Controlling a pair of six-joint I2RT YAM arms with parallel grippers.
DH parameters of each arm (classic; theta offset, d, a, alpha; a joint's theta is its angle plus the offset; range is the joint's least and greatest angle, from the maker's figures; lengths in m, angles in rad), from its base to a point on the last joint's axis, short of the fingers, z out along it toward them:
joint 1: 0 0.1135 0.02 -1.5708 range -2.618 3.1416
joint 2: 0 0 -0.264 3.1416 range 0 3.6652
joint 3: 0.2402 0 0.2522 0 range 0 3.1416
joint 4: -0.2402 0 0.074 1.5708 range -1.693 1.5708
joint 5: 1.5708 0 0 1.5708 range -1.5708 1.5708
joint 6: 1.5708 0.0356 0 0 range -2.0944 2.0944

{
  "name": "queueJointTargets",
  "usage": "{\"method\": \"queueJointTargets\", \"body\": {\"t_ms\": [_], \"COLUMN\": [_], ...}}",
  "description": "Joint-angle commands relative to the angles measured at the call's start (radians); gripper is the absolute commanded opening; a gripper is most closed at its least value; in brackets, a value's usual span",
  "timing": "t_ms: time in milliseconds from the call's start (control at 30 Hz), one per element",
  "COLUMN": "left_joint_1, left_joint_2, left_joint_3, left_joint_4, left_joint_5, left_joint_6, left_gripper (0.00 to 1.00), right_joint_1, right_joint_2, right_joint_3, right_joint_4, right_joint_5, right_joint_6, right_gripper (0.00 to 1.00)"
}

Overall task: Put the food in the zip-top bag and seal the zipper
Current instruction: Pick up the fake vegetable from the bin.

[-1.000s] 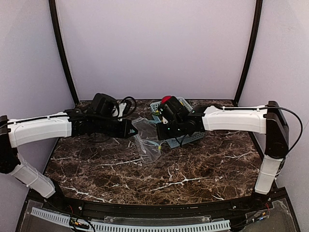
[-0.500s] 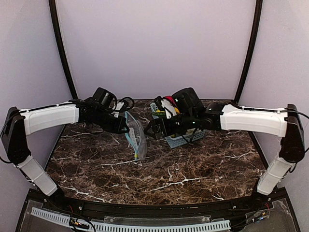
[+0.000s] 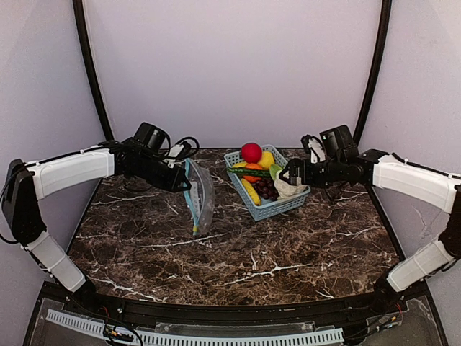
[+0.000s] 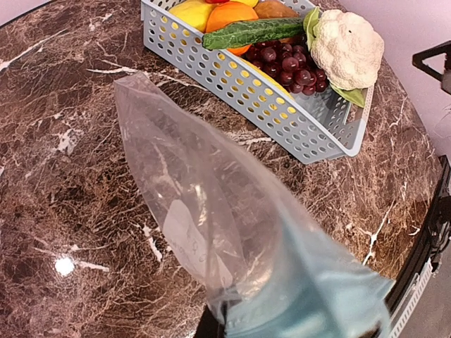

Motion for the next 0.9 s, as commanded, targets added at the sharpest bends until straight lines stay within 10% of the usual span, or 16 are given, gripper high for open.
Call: {"method": "queueJointTargets", "body": {"t_ms": [0,867], "left_joint_1": [0.003,0.003], "left_joint_2": [-0.03,-0.048], "left_joint_3": [-0.049,-0.067], "left_joint_4": [0.0,-0.002], "left_joint_5": [0.019,-0.024], "left_joint_6": [0.016,0.035], "left_gripper": [0.01,0.01], "right_joint_1": [-0.097,-0.265], "right_joint_2": [0.043,0.301], "right_joint_3": [-0.022,0.083], "right_joint_4": [0.015,0.186], "right_joint_5": [-0.058,-0.337], "right_joint_6": [-0.003,-0.252], "right_gripper": [0.99,0.98]}}
